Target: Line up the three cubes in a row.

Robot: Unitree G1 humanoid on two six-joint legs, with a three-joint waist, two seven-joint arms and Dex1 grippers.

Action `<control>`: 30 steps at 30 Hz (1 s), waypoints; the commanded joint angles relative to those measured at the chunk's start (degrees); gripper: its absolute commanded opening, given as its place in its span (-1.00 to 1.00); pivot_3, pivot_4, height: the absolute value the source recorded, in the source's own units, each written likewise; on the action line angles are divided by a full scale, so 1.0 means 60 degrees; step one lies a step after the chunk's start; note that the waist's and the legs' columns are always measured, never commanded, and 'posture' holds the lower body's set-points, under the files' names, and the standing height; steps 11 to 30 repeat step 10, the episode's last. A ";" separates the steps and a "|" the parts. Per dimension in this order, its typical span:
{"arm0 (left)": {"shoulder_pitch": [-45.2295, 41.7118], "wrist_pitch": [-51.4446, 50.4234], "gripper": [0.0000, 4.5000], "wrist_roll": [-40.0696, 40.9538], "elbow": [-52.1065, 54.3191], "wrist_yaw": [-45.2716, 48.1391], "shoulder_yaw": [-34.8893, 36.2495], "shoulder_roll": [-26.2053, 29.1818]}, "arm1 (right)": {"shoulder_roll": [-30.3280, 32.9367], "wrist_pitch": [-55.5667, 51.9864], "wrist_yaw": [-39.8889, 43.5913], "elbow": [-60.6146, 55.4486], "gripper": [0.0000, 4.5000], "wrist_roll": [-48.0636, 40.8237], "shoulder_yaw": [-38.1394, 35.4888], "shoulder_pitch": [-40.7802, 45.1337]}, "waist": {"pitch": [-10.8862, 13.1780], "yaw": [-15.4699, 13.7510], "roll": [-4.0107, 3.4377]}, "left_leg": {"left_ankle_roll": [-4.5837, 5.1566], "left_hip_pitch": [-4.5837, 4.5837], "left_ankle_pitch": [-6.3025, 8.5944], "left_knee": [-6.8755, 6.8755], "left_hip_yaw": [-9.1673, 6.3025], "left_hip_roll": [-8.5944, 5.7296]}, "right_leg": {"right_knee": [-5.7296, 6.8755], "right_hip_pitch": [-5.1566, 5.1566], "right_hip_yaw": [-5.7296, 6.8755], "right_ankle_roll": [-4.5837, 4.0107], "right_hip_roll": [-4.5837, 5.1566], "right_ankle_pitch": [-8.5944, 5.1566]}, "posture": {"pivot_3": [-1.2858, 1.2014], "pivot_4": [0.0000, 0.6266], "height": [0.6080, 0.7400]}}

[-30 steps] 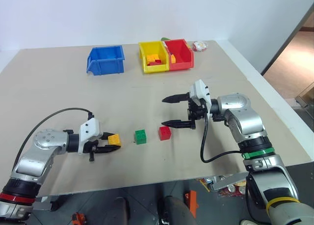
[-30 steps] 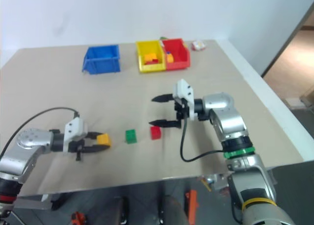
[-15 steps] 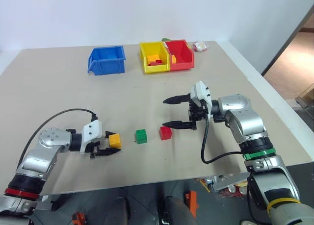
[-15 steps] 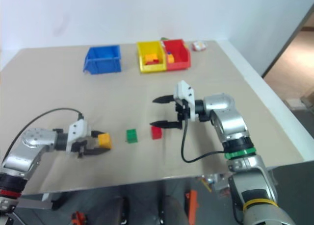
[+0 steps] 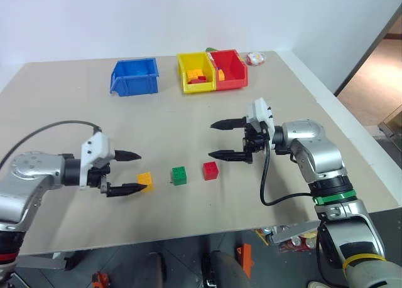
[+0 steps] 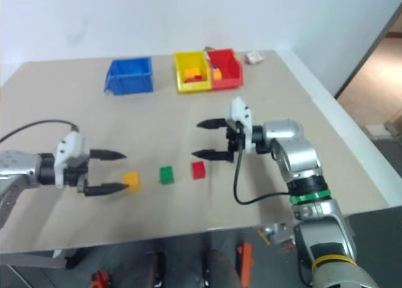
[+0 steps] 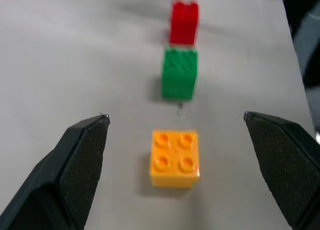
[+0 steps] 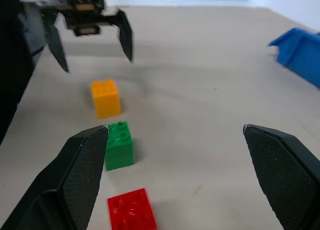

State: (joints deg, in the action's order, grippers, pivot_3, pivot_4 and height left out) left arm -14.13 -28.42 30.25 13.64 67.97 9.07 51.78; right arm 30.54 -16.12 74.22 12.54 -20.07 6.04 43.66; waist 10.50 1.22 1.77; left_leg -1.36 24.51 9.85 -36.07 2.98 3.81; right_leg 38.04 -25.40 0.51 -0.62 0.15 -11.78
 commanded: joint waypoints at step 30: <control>-0.0292 0.2735 0.99 -0.2801 -0.1987 -0.4765 0.0292 -0.2501 | -0.0372 0.2439 -0.1782 0.2684 1.00 0.1222 -0.0424 0.0555 | -0.0001 -0.0001 0.0007 | 0.0003 0.0006 -0.0002 -0.0018 0.0017 -0.0011 | -0.0003 0.0005 -0.0026 0.0033 0.0005 0.0023 | 0.03 -0.52 1.00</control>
